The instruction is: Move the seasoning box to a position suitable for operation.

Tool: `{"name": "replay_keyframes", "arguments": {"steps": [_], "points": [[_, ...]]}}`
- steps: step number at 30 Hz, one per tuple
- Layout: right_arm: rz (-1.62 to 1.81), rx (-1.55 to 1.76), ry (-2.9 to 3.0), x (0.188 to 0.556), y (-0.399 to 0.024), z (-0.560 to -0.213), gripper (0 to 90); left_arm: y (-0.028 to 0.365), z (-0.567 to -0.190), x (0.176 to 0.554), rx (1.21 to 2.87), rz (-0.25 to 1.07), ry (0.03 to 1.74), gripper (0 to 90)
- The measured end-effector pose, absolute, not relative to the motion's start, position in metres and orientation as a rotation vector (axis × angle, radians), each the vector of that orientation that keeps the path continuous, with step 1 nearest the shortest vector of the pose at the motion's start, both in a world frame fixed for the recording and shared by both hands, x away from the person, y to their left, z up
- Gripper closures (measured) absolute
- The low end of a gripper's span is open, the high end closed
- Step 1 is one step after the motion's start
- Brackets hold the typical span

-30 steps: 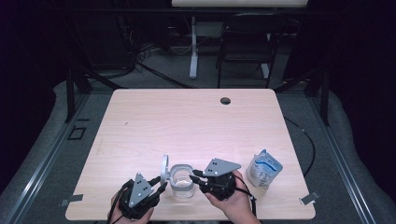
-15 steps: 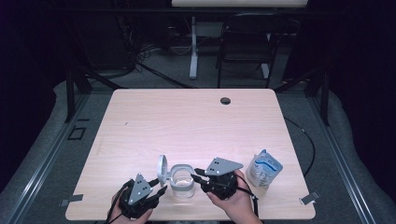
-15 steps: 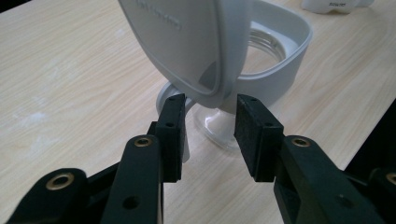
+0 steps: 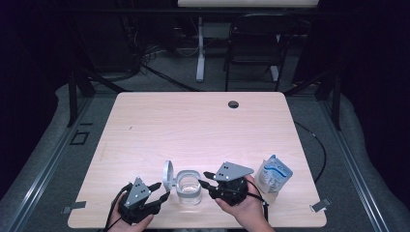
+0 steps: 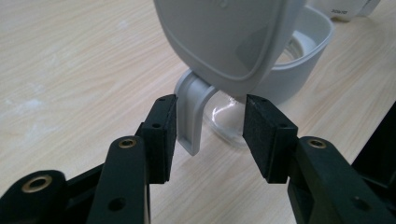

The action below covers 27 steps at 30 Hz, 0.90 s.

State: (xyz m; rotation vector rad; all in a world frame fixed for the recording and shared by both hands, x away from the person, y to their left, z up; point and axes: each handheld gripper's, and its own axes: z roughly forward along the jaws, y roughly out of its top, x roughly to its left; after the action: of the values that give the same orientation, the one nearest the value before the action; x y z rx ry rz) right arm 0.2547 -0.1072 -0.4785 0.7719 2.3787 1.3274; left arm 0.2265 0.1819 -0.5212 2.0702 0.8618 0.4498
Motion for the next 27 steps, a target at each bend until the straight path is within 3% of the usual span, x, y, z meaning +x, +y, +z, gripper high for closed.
{"name": "replay_keyframes", "arguments": {"steps": [10, 27], "points": [[1.329, 0.805, 2.36, 0.256, -0.115, -0.471, 63.1, 0.182, -0.533, 0.231, 2.113, 0.472, 0.877, 51.6], [1.303, 0.822, 2.348, 0.259, -0.113, -0.471, 56.1, 0.205, -0.53, 0.234, 2.065, 0.398, 0.83, 53.9]]}}
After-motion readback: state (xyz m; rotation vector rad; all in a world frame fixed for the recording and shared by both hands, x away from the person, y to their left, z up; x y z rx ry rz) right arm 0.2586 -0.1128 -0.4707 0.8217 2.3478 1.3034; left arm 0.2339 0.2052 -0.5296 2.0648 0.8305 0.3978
